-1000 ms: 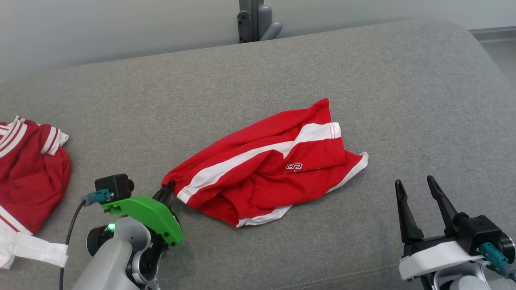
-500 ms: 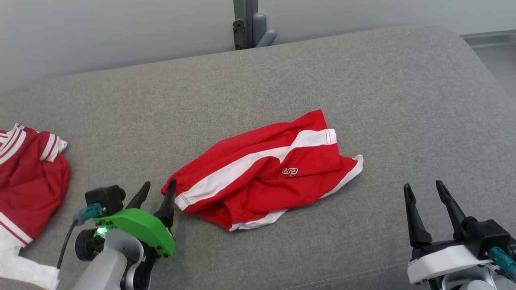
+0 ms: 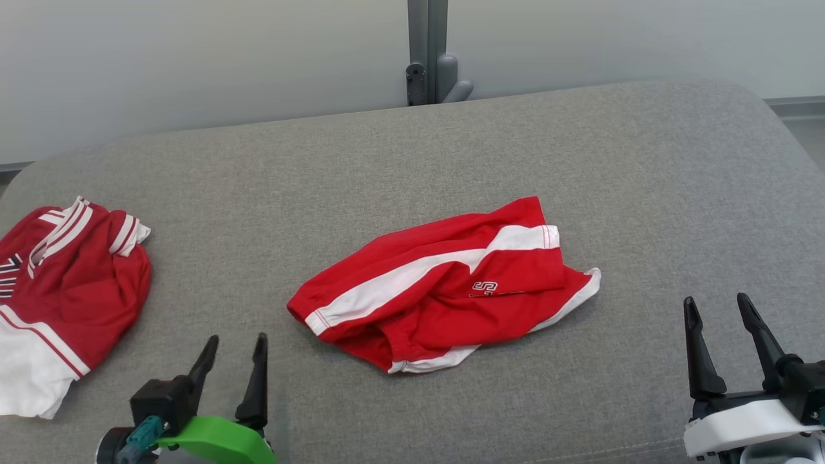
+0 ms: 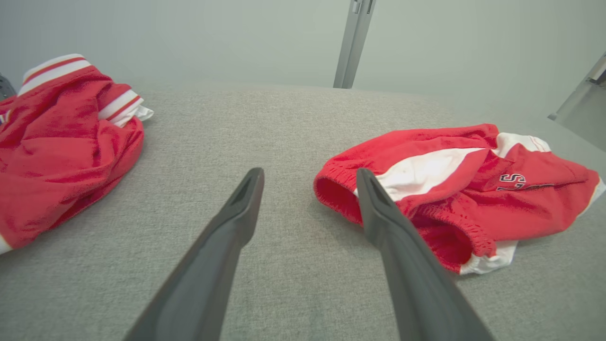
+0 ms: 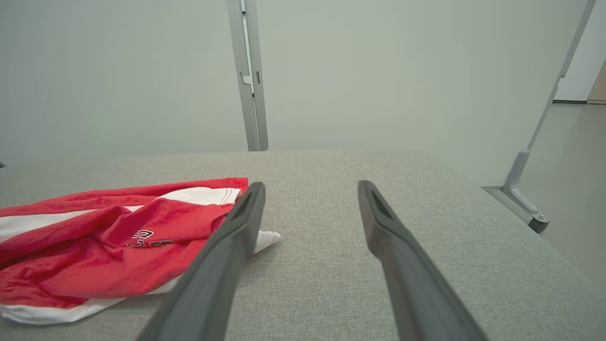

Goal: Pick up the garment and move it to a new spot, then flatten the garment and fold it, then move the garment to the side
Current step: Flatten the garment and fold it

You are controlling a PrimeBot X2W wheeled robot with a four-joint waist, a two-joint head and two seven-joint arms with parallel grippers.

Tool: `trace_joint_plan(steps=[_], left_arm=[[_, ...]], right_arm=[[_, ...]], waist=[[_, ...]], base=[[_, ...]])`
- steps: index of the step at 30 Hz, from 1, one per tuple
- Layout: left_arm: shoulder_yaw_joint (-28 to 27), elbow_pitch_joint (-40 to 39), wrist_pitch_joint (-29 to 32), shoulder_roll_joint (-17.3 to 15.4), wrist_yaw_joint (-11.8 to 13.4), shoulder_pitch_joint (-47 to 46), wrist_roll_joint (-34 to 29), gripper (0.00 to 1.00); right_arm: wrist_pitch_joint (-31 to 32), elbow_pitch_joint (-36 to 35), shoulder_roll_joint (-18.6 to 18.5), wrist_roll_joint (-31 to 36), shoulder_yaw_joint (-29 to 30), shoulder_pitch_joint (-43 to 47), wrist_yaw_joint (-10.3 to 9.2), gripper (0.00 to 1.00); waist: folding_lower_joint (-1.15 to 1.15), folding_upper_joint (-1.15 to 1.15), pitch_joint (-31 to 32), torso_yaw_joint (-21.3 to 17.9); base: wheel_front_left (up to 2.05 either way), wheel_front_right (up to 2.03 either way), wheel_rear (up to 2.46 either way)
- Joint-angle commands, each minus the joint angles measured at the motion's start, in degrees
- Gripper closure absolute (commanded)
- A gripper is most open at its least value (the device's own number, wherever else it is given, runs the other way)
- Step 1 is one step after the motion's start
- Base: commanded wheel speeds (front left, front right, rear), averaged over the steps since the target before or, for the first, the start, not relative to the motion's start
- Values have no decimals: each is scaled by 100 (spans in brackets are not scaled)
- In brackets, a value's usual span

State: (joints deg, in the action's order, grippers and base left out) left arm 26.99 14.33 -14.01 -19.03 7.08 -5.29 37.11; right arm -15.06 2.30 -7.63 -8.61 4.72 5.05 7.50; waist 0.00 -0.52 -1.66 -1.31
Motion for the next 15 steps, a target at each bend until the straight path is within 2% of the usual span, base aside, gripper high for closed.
trace_joint_plan(steps=[1, 5, 8, 15], left_arm=[[-54, -35, -47, -95, 61, 107, -109, 0], [-250, -245, -126, -130, 115, 349, -501, 0], [-437, -471, -114, -68, 86, 586, -1049, 0], [-1024, -564, -112, 289, -234, 1080, -1831, 0]], right_arm=[[-17, -25, -27, 14, 16, 80, -2, 0], [-17, -5, -77, 111, 61, 179, -2, 0], [-17, 43, -113, 216, 22, 204, -2, 0], [-17, 165, -45, 452, -129, 242, -2, 0]], waist=[[0, 52, 46, 53], [0, 52, 99, 121], [0, 52, 125, 144], [0, 52, 145, 231]], base=[[0, 0, 0], [0, 0, 0], [0, 0, 0], [0, 0, 0]])
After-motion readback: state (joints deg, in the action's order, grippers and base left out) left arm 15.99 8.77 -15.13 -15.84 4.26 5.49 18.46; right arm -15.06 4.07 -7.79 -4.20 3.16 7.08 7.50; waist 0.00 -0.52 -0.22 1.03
